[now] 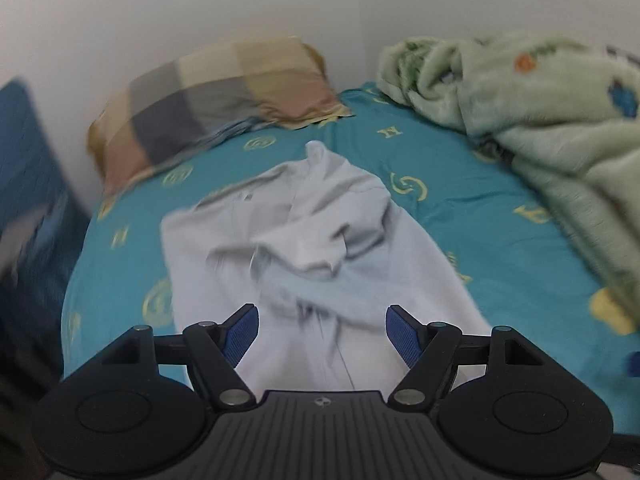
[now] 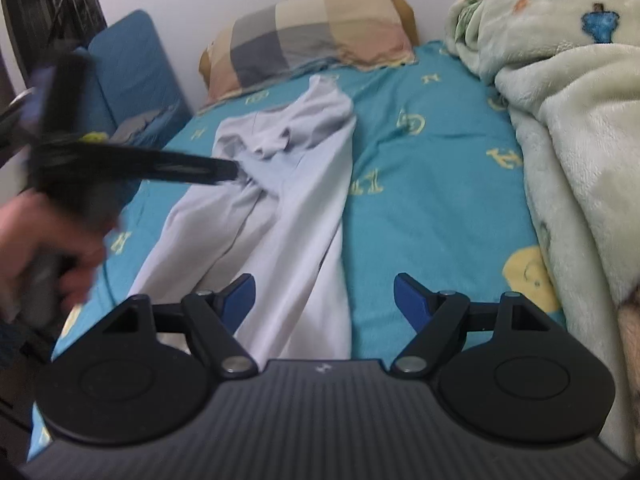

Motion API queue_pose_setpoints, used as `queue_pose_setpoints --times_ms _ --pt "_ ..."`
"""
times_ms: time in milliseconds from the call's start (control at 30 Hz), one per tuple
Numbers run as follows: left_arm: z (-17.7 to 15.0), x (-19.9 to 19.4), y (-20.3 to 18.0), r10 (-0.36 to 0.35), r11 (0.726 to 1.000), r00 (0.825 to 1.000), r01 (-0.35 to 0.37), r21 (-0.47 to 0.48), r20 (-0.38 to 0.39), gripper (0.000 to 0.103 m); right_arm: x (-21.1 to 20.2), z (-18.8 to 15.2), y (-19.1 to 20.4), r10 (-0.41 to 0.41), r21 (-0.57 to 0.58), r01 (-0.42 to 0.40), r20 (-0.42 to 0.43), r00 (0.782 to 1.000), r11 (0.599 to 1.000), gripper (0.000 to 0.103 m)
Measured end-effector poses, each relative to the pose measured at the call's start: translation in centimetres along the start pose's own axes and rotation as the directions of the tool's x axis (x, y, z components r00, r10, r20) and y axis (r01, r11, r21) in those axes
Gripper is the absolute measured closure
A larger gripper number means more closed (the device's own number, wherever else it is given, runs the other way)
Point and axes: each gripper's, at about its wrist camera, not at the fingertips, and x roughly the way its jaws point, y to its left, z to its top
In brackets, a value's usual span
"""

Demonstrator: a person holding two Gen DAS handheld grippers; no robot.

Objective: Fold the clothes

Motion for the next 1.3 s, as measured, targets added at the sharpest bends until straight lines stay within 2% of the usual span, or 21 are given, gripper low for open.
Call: queue_pose_setpoints --times_ms 100,167,200,233,300,400,467,533,600,667,767,833,900,967,1033,1167,1233,1300 --pt "1.3 5.2 -0.9 -0.009 0.995 0.999 0.012 0.1 -0.032 0.035 1.1 0.1 -0.4 -0.003 0.008 0.003 -0.006 1.0 1.0 0.025" --pt "1.7 8.4 -1.3 -0.017 0.99 0.997 0.027 0.136 -0.075 0.055 1.1 -0.1 -0.1 0.005 0.002 -0.005 -0.007 1.0 1.0 0.025" --pt "1.8 9.6 -1.3 -0.022 0.989 0.995 0.036 0.142 -0.1 0.076 1.2 -0.2 0.0 0.009 -0.001 -0.009 -0.008 1.0 1.0 0.025" --pt "2.0 10.2 -1.0 -0.041 0.991 0.993 0.054 0.121 -0.112 0.085 1.2 -0.3 0.1 0.012 -0.005 -0.013 -0.009 1.0 1.0 0.025" --pt "2.6 10.4 0.1 -0.098 0.994 0.99 0.103 0.046 -0.102 0.093 1.3 -0.5 0.4 0.02 -0.011 -0.02 -0.01 1.0 1.0 0.025" --pt "3.9 8.9 3.5 -0.183 0.977 0.982 0.177 -0.121 -0.042 0.095 1.4 -0.8 0.7 0.032 -0.021 -0.032 -0.013 0.999 0.999 0.025" --pt "4.9 8.0 6.2 -0.222 0.947 0.975 0.216 -0.238 0.001 0.095 1.4 -1.1 1.3 0.042 -0.042 -0.042 -0.012 0.999 0.998 0.025" --pt "5.7 7.6 8.8 -0.226 0.908 0.974 0.22 -0.357 0.025 0.095 1.3 -1.6 2.5 0.053 -0.106 -0.055 -0.02 0.998 0.993 0.025" --pt "6.1 8.3 11.2 -0.179 0.863 0.983 0.174 -0.474 0.033 0.096 1.5 -2.2 3.7 0.064 -0.177 -0.07 -0.043 0.997 0.982 0.025" --pt "6.0 10.1 13.4 -0.118 0.814 0.993 0.098 -0.572 0.002 0.095 1.9 -2.7 4.4 0.069 -0.224 -0.087 -0.087 0.994 0.971 0.025" --pt "4.9 12.6 15.0 -0.102 0.761 0.993 0.046 -0.647 -0.05 0.095 2.8 -3.4 4.8 0.055 -0.268 -0.096 -0.153 0.987 0.959 0.025" --pt "3.8 12.5 15.2 -0.109 0.745 0.993 0.047 -0.665 -0.051 0.093 2.9 -3.4 4.7 0.066 -0.26 -0.106 -0.158 0.985 0.96 0.025" --pt "2.9 11.0 14.7 -0.119 0.754 0.991 0.055 -0.655 -0.054 0.084 2.8 -3.3 4.5 0.082 -0.242 -0.119 -0.156 0.984 0.963 0.025" --pt "1.9 8.4 14.1 -0.116 0.766 0.992 0.054 -0.641 -0.055 0.074 2.8 -3.0 4.1 0.096 -0.219 -0.129 -0.153 0.983 0.967 0.025" --pt "0.5 5.0 13.4 -0.114 0.768 0.992 0.058 -0.637 -0.047 0.052 2.6 -2.7 3.8 0.112 -0.196 -0.14 -0.148 0.983 0.971 0.025" --pt "-4.0 -3.5 11.7 -0.122 0.74 0.992 0.062 -0.67 -0.043 0.041 1.9 -1.8 3.0 0.136 -0.146 -0.153 -0.117 0.984 0.977 0.025" --pt "-6.9 -7.8 10.4 -0.124 0.728 0.99 0.044 -0.684 -0.069 0.03 1.5 -1.3 2.2 0.152 -0.104 -0.163 -0.108 0.983 0.981 0.025" --pt "-9.9 -11.8 9.1 -0.117 0.717 0.987 0.008 -0.697 -0.109 0.027 1.0 -0.8 1.1 0.17 -0.038 -0.175 -0.112 0.979 0.984 0.025"
